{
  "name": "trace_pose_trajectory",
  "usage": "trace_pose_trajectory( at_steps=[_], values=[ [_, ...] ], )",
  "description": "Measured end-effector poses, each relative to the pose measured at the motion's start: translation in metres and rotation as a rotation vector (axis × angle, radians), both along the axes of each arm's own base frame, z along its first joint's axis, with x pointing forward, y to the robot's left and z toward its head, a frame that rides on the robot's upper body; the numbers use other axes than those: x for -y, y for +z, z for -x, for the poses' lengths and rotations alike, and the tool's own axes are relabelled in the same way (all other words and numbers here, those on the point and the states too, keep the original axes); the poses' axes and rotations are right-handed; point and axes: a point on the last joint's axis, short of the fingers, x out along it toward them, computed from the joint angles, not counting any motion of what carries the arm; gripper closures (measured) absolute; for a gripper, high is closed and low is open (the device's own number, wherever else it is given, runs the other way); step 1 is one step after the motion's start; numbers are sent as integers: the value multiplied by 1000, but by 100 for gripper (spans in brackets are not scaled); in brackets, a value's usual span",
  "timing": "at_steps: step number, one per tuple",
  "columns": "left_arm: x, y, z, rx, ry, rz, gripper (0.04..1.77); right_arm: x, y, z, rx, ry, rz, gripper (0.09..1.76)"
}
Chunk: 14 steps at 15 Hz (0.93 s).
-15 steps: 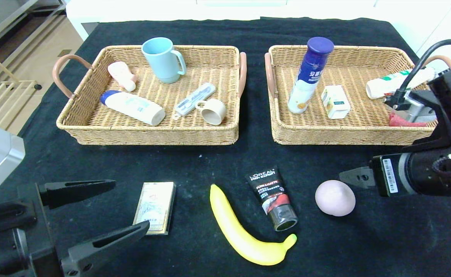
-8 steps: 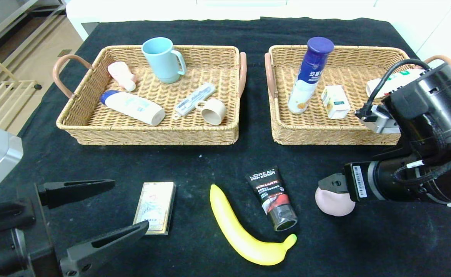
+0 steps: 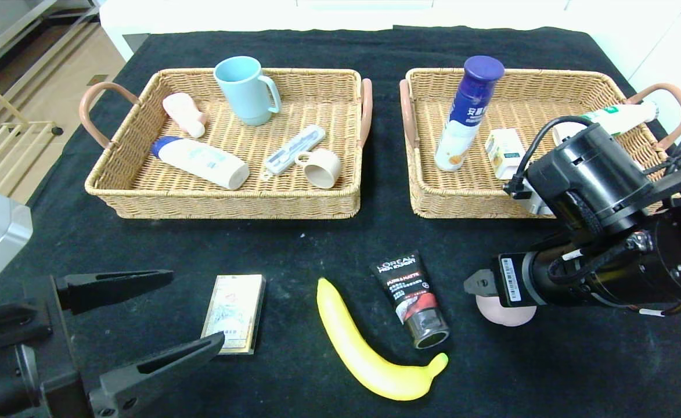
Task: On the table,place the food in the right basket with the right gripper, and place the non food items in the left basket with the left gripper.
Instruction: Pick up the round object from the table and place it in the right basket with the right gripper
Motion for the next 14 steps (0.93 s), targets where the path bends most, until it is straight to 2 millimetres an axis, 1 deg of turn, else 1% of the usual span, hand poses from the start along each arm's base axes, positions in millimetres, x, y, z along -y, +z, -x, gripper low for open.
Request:
trace_pose_trajectory(
  at_steps=[11,12,13,14],
  values=[
    [0,0,0,-2,0,-1,9,-5,-17,-7,-43,-19,37,14],
    [0,0,0,-1,0,0,9,-5,-18,-7,-46,-21,37,22],
    [0,0,0,-2,0,-1,9,-6,-19,-8,-49,-21,40,41],
    [0,0,0,0,1,-1,9,-6,-20,-9,-51,-22,41,57]
  ],
)
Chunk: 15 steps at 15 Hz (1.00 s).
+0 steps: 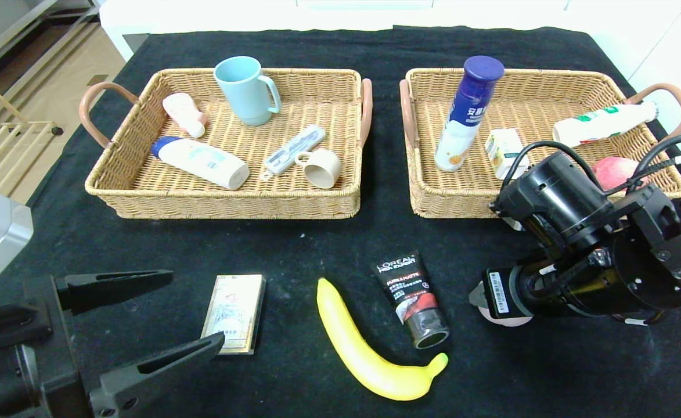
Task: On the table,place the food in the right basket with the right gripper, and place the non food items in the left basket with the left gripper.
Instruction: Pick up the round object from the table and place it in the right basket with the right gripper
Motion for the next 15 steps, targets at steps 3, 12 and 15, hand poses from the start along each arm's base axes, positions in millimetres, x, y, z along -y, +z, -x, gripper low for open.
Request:
trace_pose_trajectory(
  at_steps=[3,12,15],
  values=[
    [0,0,0,-1,0,-1,9,0,-2,-1,-7,-1,5,94],
    [0,-2,-1,-8,1,-3,9,-2,-8,-4,-21,-8,13,165],
    [1,-2,-2,-10,1,-4,9,-2,-9,-3,-24,-4,16,165]
  ],
)
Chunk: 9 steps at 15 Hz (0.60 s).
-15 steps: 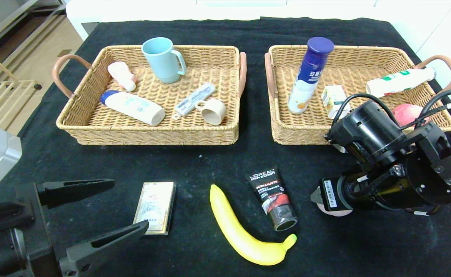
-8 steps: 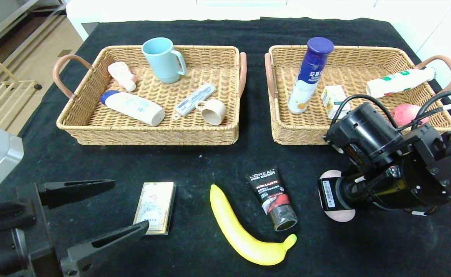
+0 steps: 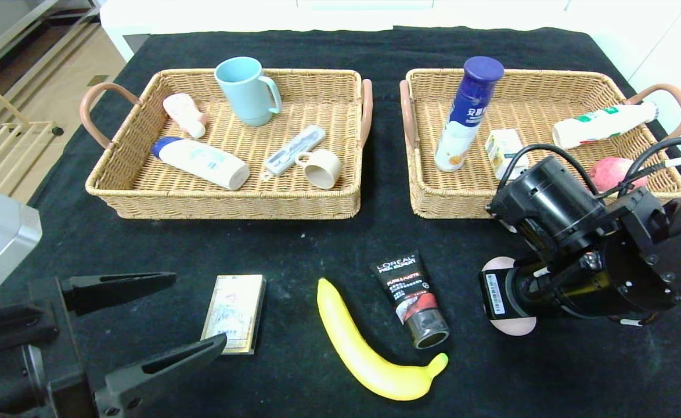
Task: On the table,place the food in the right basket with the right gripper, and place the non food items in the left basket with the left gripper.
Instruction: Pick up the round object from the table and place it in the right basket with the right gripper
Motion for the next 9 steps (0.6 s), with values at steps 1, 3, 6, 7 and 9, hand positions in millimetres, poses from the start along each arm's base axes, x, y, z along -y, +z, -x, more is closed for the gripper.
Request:
trace_pose_trajectory(
  at_steps=[1,3,6,7,9],
  values=[
    [0,0,0,-1,0,0,9,0,0,0,0,3,1,165],
    [0,-1,0,-4,0,-2,9,-1,0,1,0,5,2,165],
    [0,-1,-1,-6,0,-3,9,0,4,2,8,7,-4,165],
    [0,-1,-1,-7,0,-3,9,2,7,4,14,7,-7,165],
    [1,-2,-2,-11,0,-4,9,5,19,9,20,9,-12,165]
  ],
)
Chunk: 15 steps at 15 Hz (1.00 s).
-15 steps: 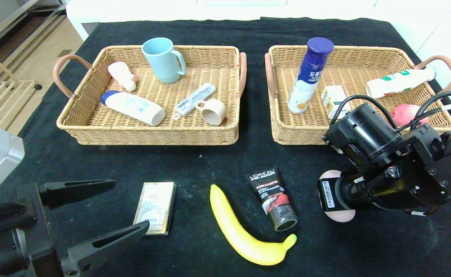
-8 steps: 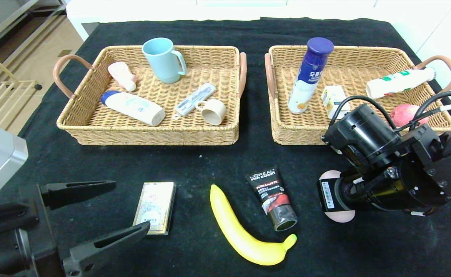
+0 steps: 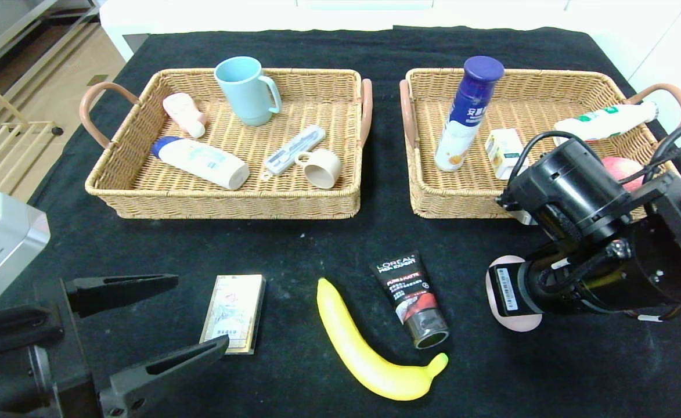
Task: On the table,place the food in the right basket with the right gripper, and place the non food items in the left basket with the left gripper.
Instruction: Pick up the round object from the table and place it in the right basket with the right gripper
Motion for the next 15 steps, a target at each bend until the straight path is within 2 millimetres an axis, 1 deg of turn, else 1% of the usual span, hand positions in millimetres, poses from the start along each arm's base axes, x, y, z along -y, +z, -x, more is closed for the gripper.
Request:
trace_pose_trajectory(
  at_steps=[4,7,10,15],
  values=[
    [0,-2,-1,-7,0,-3,9,12,42,12,50,10,-21,165],
    [1,-2,-1,-8,0,-4,9,21,65,13,112,23,-27,165],
    [0,-2,-1,-6,0,-4,9,29,82,5,175,23,-24,165],
    [0,0,0,5,-1,-7,9,41,100,-21,255,-22,-17,165]
  ],
)
